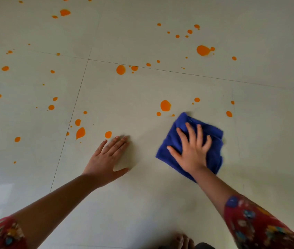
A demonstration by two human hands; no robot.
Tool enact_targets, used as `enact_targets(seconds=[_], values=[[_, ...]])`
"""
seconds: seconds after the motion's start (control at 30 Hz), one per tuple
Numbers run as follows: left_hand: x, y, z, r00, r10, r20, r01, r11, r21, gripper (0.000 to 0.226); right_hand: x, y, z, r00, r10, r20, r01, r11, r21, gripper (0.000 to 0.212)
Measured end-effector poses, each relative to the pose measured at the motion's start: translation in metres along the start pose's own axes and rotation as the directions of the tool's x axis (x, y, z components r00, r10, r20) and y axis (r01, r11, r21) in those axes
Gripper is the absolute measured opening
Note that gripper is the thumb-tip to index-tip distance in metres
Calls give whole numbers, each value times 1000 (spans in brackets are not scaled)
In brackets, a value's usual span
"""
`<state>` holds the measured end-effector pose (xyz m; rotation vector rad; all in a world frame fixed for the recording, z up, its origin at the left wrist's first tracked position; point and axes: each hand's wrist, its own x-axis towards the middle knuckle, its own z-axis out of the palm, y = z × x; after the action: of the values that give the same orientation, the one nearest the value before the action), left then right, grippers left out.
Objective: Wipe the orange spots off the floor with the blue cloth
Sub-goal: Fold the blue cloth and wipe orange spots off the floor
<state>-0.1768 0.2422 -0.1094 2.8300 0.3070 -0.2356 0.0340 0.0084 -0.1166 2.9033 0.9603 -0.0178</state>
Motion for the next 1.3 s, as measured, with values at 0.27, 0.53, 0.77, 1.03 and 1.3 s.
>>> enact_targets(seconds=[0.27,0.53,0.77,1.03,1.3], values=[[-7,-2,-2,1000,3,-5,-3,1000,3,81,-51,21,12,939,-343,17,336,929,153,53],[-21,-12,-6,996,-87,-37,86,996,-27,82,-44,-62,9,865,-502,-13,490,839,237,54],[-50,-32,-8,944,-310,-110,297,947,-124,82,-11,-26,5,961,-275,16,270,952,142,56],[-78,-72,-5,844,-500,-193,471,864,-178,73,-25,-62,11,541,-841,26,833,540,124,56],[-102,-118,-6,711,-664,-233,623,748,-231,69,38,-156,4,832,-555,-20,548,813,196,57]])
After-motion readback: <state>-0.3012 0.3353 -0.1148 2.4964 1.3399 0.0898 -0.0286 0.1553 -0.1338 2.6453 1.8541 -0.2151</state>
